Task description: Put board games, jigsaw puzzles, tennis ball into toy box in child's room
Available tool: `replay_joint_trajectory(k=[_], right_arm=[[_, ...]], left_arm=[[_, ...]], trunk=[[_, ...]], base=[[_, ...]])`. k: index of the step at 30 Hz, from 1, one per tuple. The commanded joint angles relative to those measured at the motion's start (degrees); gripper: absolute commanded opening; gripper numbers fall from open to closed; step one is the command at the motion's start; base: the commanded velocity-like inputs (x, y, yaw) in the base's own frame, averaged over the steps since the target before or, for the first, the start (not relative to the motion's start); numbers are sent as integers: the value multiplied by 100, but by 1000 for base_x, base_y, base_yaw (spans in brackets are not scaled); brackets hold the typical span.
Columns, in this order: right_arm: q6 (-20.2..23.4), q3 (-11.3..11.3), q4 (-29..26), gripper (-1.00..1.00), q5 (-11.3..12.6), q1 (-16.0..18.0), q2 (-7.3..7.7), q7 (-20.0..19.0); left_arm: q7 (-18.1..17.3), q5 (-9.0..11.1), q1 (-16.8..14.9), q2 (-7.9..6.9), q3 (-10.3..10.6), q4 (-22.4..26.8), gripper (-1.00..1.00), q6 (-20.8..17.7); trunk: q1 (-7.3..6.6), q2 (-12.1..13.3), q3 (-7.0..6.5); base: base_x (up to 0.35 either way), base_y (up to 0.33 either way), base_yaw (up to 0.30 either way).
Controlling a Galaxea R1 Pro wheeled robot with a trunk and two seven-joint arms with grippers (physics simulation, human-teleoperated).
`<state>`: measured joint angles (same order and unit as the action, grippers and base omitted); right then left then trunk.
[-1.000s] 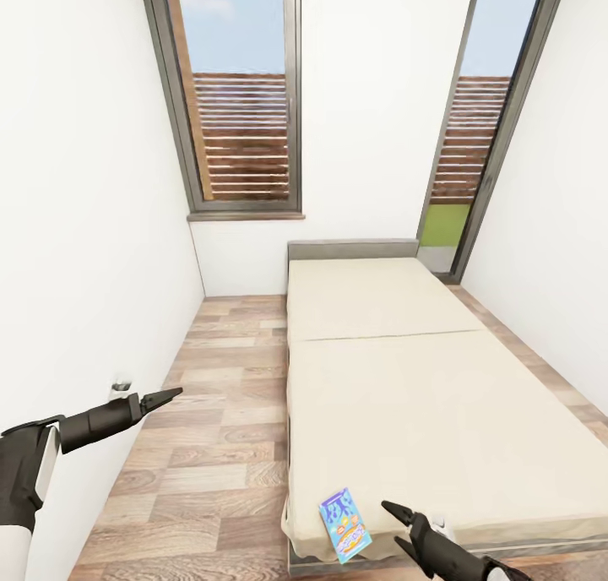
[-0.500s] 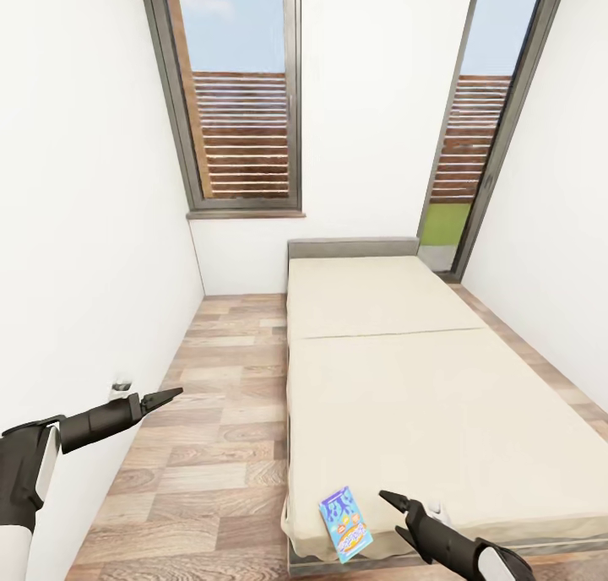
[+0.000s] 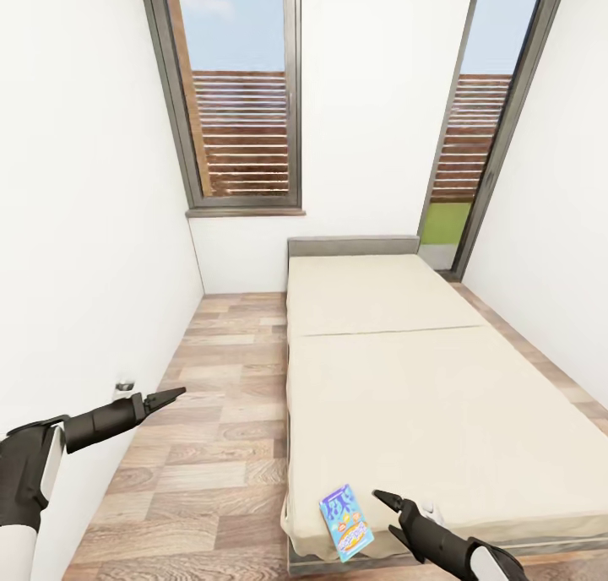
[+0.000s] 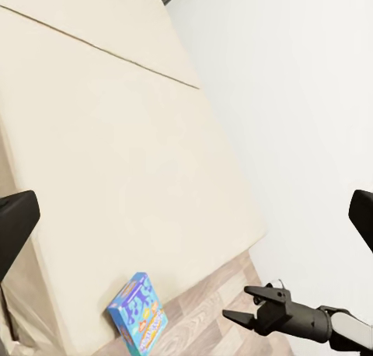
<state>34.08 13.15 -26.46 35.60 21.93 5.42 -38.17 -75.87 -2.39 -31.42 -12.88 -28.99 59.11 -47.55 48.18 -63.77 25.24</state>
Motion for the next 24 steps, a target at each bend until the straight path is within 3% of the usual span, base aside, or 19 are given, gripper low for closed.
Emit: replay_joint_trajectory(k=[1,10,14,18,24], right_arm=[[39,21,0,100,17,4,-26,-6],[37,23,0,100,10,4,-91,-6],[40,29,0,100,9,4,-92,-6],[39,41,0,100,9,4,-80,-6],[45,291,0,100,4,-1,-68,-8]], left_arm=[[-39,-25,-7,6,-10,2,100,-83],[-40,-1,-28,24,-11,12,100,-387],[-26,-15,-35,234,148,17,100,-423],[-17,-26,-38,309,278,20,100,-427],[-7,-33,-39,333,341,21,100,-432]], trunk=[[23,-46,25],[220,-407,186],[308,-567,258],[396,-727,330],[528,-968,437]], base=[[0,0,0],[0,0,0],[0,0,0],[0,0,0],[0,0,0]])
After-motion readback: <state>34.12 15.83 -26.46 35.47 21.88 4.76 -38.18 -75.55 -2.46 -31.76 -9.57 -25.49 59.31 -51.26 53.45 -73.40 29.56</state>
